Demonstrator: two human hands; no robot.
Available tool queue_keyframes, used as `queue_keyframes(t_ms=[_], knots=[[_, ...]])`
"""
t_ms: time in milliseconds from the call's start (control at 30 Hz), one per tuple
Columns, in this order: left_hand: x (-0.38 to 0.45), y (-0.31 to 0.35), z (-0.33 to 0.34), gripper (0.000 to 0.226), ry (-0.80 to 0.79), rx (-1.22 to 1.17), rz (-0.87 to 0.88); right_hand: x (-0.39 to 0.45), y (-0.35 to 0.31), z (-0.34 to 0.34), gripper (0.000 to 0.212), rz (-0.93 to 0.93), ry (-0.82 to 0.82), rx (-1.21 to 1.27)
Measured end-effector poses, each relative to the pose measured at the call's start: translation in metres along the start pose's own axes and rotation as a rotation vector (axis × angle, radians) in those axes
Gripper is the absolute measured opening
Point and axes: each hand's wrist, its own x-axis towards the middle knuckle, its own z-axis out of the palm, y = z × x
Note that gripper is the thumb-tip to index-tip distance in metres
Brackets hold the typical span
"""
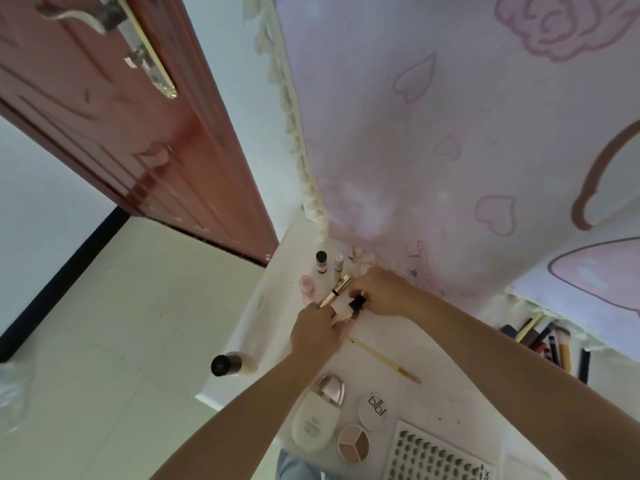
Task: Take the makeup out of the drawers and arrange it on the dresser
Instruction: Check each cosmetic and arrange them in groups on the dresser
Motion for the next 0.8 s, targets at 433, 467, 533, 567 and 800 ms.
queue_keyframes(t_ms=[433, 467, 533, 567, 800], knots=[[0.007, -0.002, 0.015, 0.045, -0.002, 0.165, -0.017, 0.012, 0.008, 0.017, 0.036, -0.066, 0.033, -0.032], [0.006, -0.002, 0.015, 0.045, 0.005, 0.171, -0.011, 0.009, 0.008, 0.016, 0.036, -0.061, 0.057, -0.004], [0.003, -0.004, 0.014, 0.044, 0.030, 0.191, 0.014, -0.001, 0.009, 0.014, 0.033, -0.048, 0.144, 0.056], [0.000, -0.005, 0.014, 0.044, 0.051, 0.207, 0.034, -0.009, 0.011, 0.015, 0.031, -0.044, 0.190, 0.079], [-0.015, 0.001, 0.019, 0.033, 0.102, 0.265, 0.335, -0.104, 0.040, 0.037, 0.019, 0.130, 0.419, 0.187]])
